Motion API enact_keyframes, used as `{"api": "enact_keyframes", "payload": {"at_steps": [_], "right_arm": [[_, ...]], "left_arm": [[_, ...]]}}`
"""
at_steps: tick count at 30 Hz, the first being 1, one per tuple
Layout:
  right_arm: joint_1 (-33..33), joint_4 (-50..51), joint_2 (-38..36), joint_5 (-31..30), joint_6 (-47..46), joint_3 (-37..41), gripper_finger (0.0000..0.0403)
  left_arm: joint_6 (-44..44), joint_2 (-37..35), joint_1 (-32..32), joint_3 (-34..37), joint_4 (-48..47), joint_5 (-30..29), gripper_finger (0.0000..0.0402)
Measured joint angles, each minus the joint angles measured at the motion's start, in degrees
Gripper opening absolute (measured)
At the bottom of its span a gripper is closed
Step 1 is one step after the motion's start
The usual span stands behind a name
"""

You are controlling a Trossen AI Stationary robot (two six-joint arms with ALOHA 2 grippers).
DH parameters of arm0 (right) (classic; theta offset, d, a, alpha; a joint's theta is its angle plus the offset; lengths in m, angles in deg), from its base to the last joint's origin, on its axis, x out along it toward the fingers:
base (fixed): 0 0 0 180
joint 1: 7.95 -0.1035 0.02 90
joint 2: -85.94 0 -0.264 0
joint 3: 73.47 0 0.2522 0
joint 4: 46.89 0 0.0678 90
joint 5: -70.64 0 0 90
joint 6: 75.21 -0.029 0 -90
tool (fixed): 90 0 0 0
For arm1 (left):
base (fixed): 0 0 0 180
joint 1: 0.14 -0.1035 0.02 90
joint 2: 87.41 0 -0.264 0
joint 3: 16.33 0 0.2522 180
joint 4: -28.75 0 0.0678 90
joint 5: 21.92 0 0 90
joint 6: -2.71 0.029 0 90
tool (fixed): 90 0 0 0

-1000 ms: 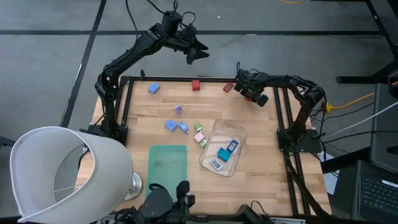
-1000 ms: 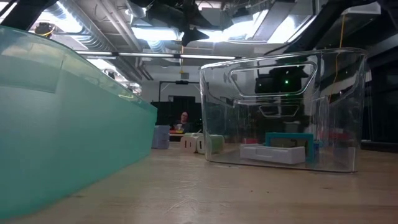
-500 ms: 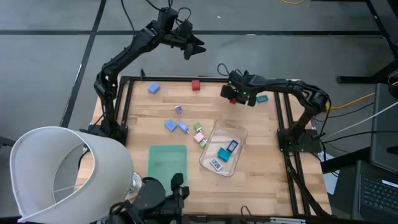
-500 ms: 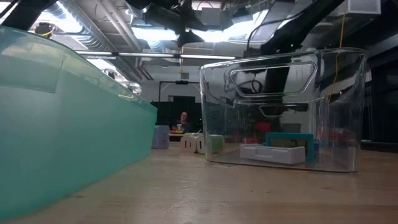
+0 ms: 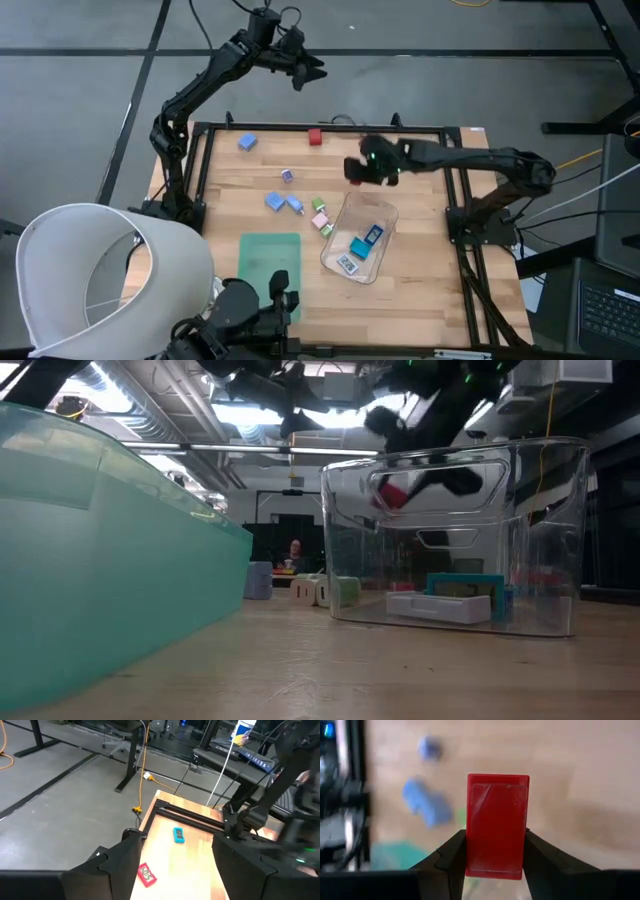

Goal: Pick & Place Office items
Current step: Put the right red digital clock into the transparent bin

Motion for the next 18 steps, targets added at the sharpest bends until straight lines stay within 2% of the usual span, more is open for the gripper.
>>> {"api": "enact_keyframes", "payload": {"at_steps": [9, 16, 18], "right_arm": [[-12.38, 0.02, -3.32, 3.30, -8.67, -0.02, 0.0154], [-20.70, 4.75, -0.96, 2.75, -16.27, -0.02, 0.0155], [-22.03, 7.60, 0.37, 1.97, -17.86, -0.02, 0.0168]], "left_arm": [[0.00, 0.00, 0.02, 0.00, -0.02, 0.00, 0.0239], [-0.01, 0.00, 0.01, 0.00, 0.08, 0.00, 0.0239], [-0.02, 0.00, 0.00, 0.00, 0.19, 0.00, 0.0239]]}}
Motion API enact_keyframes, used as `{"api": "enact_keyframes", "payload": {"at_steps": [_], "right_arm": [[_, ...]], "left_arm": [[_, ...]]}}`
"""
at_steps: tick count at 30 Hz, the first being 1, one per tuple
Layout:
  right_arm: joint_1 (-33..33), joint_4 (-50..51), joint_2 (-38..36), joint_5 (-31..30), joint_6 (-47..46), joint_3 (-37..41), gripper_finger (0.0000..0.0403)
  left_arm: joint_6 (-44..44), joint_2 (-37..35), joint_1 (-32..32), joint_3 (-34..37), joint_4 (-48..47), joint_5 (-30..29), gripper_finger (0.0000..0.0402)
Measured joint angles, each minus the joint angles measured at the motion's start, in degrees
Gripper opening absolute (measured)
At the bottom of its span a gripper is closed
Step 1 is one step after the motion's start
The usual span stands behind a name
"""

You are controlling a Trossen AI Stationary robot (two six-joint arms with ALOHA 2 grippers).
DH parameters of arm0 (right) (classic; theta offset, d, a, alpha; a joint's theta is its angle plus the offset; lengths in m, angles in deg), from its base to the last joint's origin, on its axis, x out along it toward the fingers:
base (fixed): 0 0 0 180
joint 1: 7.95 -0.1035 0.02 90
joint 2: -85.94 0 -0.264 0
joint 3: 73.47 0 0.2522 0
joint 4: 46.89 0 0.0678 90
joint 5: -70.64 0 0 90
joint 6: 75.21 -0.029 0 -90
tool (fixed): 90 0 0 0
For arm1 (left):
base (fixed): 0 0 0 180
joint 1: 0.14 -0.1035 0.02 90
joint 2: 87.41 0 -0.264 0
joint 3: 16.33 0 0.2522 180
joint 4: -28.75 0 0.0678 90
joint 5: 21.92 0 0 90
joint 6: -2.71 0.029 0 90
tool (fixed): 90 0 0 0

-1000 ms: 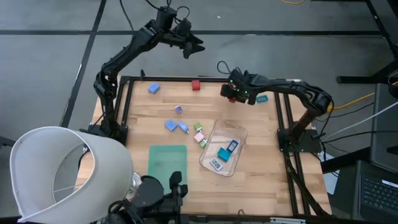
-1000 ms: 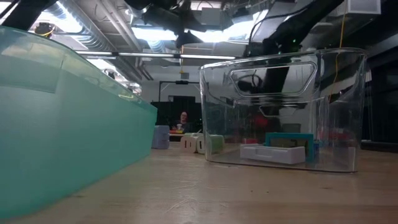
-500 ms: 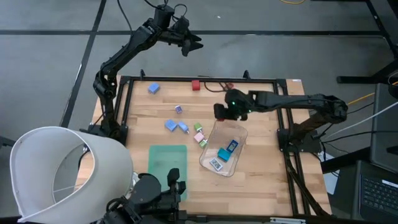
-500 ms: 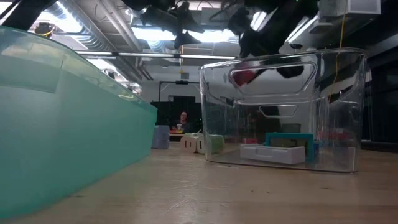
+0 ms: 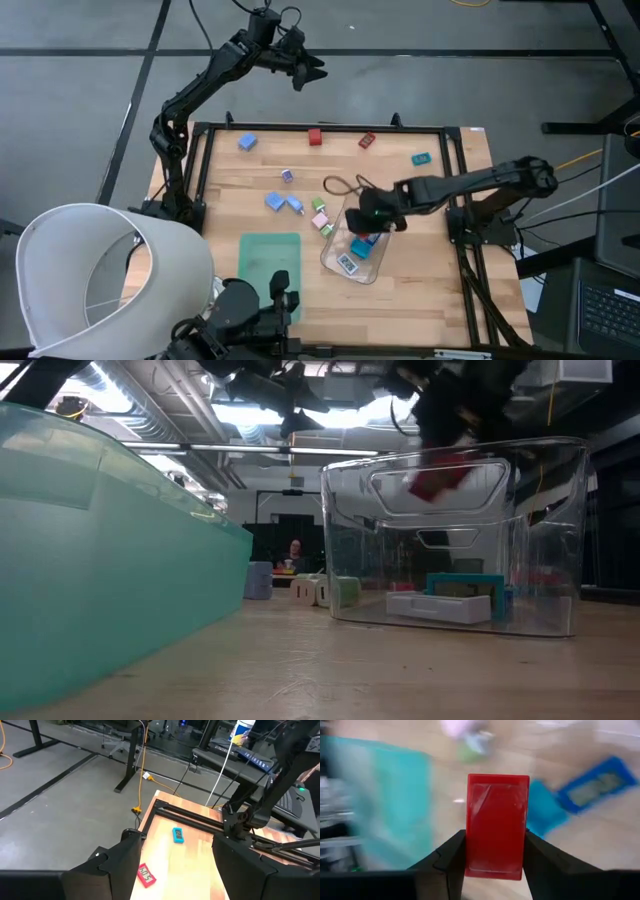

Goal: Pick & Place Office items
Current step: Put the right red digital clock into the transparent bin, then put the light blue digital clock into the transparent bin

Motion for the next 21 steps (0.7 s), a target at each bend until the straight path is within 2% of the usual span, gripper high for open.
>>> {"api": "enact_keyframes", "payload": {"at_steps": [7, 12, 16, 21], "right_arm": [[-0.63, -0.79, 2.51, -0.37, -2.35, 0.00, 0.0254], [-0.68, -2.45, 2.16, -2.87, -3.63, 0.01, 0.0276], [-0.04, -9.48, -0.97, -11.67, -4.12, 0.00, 0.0268], [3.29, -11.84, -6.52, -27.23, -2.23, -0.02, 0.0253]], "left_arm": [[-0.03, 0.00, 0.00, 0.00, 0.14, 0.02, 0.0239], [-0.03, 0.00, 0.00, 0.00, 0.12, 0.09, 0.0239], [-0.01, 0.00, 0.00, 0.00, 0.10, 0.11, 0.0239], [-0.03, 0.00, 0.00, 0.00, 0.10, 0.13, 0.0239]]}}
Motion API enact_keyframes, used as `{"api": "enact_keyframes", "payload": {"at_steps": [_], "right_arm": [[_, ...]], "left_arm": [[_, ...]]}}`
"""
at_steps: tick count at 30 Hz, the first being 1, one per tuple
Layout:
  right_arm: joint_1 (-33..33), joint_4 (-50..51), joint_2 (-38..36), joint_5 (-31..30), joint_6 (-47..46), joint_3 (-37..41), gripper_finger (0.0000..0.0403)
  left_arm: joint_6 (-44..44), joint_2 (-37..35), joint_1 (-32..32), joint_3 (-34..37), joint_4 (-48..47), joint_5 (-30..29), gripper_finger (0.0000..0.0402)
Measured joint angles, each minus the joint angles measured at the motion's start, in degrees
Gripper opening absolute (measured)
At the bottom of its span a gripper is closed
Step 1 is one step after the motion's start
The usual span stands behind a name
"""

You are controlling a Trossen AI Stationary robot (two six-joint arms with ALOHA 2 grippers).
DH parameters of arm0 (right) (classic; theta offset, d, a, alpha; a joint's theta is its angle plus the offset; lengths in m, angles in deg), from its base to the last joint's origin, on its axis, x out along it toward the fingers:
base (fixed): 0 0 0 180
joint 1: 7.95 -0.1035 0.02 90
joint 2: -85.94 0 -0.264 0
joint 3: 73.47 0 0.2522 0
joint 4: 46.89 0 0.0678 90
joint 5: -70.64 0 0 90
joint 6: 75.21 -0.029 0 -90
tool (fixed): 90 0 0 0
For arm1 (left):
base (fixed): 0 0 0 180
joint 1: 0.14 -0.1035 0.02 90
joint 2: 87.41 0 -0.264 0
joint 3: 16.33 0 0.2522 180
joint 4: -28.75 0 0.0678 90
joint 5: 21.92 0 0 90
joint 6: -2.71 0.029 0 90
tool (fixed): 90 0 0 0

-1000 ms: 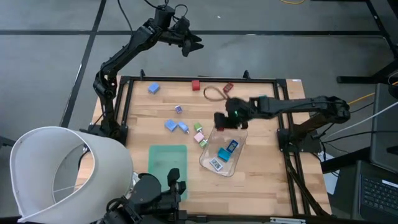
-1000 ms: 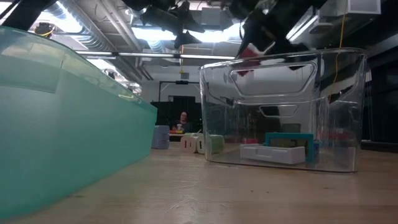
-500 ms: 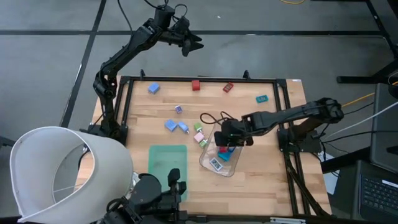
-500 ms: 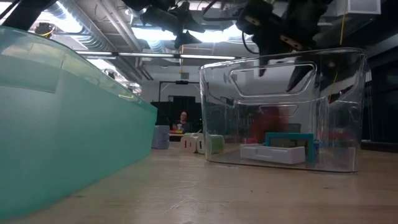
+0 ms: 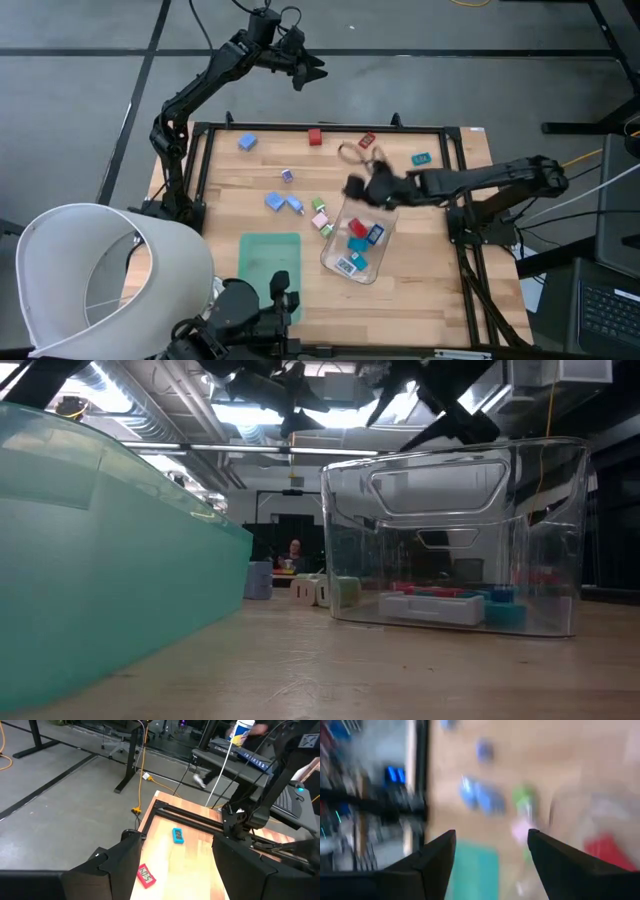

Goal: Pick & Place Office items
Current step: Put the light blue digital clock into the transparent bin

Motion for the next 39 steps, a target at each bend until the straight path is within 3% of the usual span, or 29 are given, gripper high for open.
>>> {"api": "enact_keyframes", "payload": {"at_steps": [5, 10, 19, 24, 29, 34, 39], "right_arm": [[7.41, 6.63, -1.23, -6.07, 0.66, -0.04, 0.0247], [18.14, 12.52, 0.94, -6.32, 2.37, 0.02, 0.0246], [33.38, 18.94, 7.05, -6.85, -6.22, 0.05, 0.0246], [36.98, 18.68, 11.84, -7.06, -14.83, 0.03, 0.0246], [38.32, 18.07, 17.78, -2.16, -21.06, 0.05, 0.0246], [37.83, 16.53, 21.73, 0.81, -22.94, 0.05, 0.0246], [37.17, 19.34, 22.50, -0.31, -22.98, 0.05, 0.0246]], "left_arm": [[0.00, 0.00, 0.06, 0.00, -0.01, 0.00, 0.0239], [-0.02, 0.00, 0.07, 0.00, -0.05, 0.02, 0.0239], [-0.13, 0.00, 0.07, 0.00, -0.28, 0.09, 0.0239], [0.02, 0.00, 0.07, 0.00, -0.28, 0.14, 0.0239], [0.04, 0.00, 0.07, 0.00, -0.28, 0.41, 0.0239], [0.02, 0.00, 0.07, 0.00, -0.33, 2.54, 0.0239], [0.02, 0.00, 0.08, 0.00, -0.48, 3.24, 0.0239]]}}
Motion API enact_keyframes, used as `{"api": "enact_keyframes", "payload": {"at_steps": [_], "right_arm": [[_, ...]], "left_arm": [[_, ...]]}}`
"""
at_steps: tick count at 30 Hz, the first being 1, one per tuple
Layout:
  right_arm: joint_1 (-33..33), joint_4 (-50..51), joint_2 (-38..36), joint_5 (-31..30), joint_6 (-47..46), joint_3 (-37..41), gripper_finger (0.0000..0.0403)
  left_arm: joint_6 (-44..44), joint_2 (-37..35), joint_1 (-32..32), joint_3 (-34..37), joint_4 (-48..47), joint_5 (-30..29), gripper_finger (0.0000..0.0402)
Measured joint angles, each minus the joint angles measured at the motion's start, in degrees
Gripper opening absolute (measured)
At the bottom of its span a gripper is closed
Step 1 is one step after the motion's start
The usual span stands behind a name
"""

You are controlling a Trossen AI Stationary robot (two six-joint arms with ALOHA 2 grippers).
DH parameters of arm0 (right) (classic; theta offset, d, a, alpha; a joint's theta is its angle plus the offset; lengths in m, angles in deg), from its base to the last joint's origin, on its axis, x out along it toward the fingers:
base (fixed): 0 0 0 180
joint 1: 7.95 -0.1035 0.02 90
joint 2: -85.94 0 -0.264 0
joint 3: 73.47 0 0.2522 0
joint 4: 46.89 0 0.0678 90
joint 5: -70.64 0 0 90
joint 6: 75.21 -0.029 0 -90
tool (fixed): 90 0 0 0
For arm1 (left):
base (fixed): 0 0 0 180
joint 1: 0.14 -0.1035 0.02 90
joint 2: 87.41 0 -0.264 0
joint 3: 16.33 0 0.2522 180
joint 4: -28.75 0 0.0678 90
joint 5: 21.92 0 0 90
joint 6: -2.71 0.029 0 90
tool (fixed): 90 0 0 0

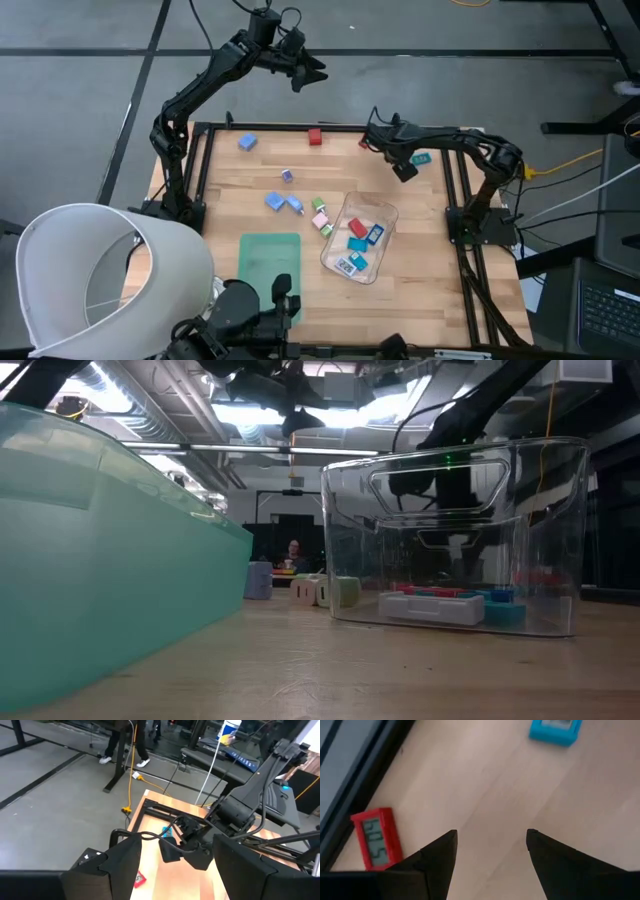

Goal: Pick & Place Office items
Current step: Put the light blue digital clock into the transparent bin

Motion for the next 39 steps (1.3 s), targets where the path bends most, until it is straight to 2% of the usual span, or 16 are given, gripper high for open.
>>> {"api": "enact_keyframes", "payload": {"at_steps": [4, 8, 15, 25, 32, 39], "right_arm": [[0.89, 2.03, 0.00, -2.22, 2.36, 0.29, 0.0246], [2.06, 1.62, 0.00, -1.48, 6.32, 1.93, 0.0246], [3.54, 0.25, 0.00, -2.71, 4.90, 5.27, 0.0246], [6.29, -10.38, -0.20, -2.89, 5.39, 11.17, 0.0246], [6.54, -10.35, 1.54, -5.01, 3.19, 11.30, 0.0246], [8.26, -9.98, 1.57, -4.32, 0.48, 11.26, 0.0247]], "left_arm": [[-0.04, 0.00, -0.01, 0.00, 0.00, -0.07, 0.0239], [-0.69, 0.00, 0.33, 0.00, -0.15, -0.09, 0.0239], [-1.70, 0.00, 0.43, 0.00, -0.19, -0.10, 0.0239], [-2.49, 0.00, 0.43, 0.00, -0.39, -0.14, 0.0239], [-2.58, 0.00, 0.43, 0.00, -0.44, -0.32, 0.0239], [-2.58, 0.00, 0.43, 0.00, -0.48, -0.17, 0.0239]]}}
